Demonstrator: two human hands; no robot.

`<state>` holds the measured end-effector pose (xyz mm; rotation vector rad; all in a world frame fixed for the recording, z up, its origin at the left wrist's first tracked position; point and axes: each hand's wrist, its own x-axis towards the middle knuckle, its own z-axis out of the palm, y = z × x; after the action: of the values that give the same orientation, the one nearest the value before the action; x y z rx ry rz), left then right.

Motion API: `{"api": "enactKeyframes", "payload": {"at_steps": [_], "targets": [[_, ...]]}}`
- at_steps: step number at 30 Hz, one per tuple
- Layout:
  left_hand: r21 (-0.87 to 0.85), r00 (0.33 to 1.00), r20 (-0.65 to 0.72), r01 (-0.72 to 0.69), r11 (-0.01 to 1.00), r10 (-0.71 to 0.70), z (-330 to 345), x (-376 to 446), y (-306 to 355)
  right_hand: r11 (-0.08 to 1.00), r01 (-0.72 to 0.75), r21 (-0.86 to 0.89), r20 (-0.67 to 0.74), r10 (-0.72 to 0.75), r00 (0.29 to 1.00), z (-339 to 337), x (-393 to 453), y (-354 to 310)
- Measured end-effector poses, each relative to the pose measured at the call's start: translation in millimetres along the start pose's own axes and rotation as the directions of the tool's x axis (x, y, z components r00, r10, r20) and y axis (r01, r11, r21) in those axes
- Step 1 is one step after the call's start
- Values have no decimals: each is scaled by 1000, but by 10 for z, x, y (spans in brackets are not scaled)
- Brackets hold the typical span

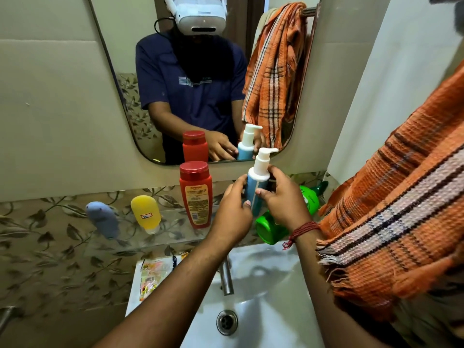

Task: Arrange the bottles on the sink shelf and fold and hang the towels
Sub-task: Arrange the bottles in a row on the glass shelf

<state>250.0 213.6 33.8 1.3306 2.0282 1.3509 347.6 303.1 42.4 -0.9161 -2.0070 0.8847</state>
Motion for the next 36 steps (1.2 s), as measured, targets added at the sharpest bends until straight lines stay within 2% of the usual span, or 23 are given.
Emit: {"api": "enactKeyframes", "payload": {"at_steps": [4, 14, 26, 29, 31, 33, 35, 36], "targets": [[-33, 1000, -17, 24, 999, -24, -34, 3, -18, 1000, 19, 15, 77, -20, 997, 7, 7, 45], [-52, 996, -41, 72, 996, -74, -18, -17, -99, 996, 83, -15, 148, -80, 986, 33, 27, 54], [-63, 997, 19, 76, 995, -75, 22, -48, -127, 996, 85, -35, 127, -80, 989, 54, 11, 57], [-32, 996, 29, 85, 996, -84, 34, -72, -117, 999, 50, 8, 141, -51, 989, 46, -25, 70], [66, 995, -18, 102, 993, -101, 50, -163, -130, 999, 53, -9, 64, -52, 997, 5, -80, 105], [135, 991, -122, 68, 989, -51, 85, -348, -177, 998, 40, -47, -102, -44, 994, -68, -210, 176], [160, 982, -170, -53, 986, 80, 152, -549, -213, 998, 40, -44, -326, -52, 944, -136, -396, 262], [190, 981, -140, -106, 976, 133, 201, -611, -219, 1000, 19, 2, -426, -16, 904, -162, -475, 282]]}}
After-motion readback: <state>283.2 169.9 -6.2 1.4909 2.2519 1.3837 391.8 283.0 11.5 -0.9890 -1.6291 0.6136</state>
